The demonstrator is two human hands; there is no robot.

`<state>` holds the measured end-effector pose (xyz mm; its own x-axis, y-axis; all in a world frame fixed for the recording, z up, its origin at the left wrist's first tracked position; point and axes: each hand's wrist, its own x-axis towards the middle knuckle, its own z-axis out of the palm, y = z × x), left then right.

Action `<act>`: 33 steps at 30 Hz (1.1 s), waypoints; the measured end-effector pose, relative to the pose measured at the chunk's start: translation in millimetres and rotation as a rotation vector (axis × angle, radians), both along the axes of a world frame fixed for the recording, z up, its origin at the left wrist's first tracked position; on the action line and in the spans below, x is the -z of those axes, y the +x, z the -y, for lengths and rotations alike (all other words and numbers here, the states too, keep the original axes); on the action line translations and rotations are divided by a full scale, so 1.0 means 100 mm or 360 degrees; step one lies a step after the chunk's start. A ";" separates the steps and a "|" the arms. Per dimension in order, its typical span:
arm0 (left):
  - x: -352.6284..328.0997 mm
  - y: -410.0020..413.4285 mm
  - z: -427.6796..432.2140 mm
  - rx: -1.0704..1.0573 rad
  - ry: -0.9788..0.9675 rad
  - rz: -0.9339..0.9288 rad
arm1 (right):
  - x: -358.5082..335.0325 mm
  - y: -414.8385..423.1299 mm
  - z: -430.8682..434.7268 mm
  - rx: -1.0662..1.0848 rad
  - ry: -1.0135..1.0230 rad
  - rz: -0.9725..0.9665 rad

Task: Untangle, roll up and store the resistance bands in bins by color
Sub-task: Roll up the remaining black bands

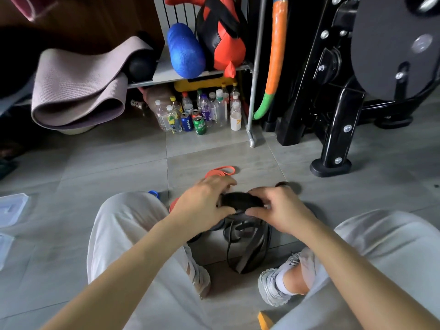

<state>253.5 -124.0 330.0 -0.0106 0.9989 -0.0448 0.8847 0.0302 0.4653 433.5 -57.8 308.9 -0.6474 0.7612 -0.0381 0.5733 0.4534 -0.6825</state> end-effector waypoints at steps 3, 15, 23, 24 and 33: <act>0.02 0.06 -0.01 0.0166 -0.0059 -0.0313 | -0.06 -0.09 0.08 -0.0106 0.0289 0.0213; 0.00 -0.11 0.15 -0.0373 0.0130 0.0779 | -0.02 -0.02 0.10 0.0180 0.0069 -0.0428; -0.17 -0.20 0.13 -0.0295 0.0190 0.0942 | -0.17 -0.02 0.04 0.0086 0.0029 -0.0374; -0.19 -0.19 0.14 -0.0277 0.0179 0.1036 | -0.18 -0.01 0.05 0.0098 -0.0052 -0.0406; -0.01 -0.09 0.21 -0.0595 -0.0059 0.1936 | -0.17 -0.11 0.12 0.0231 -0.0421 -0.0894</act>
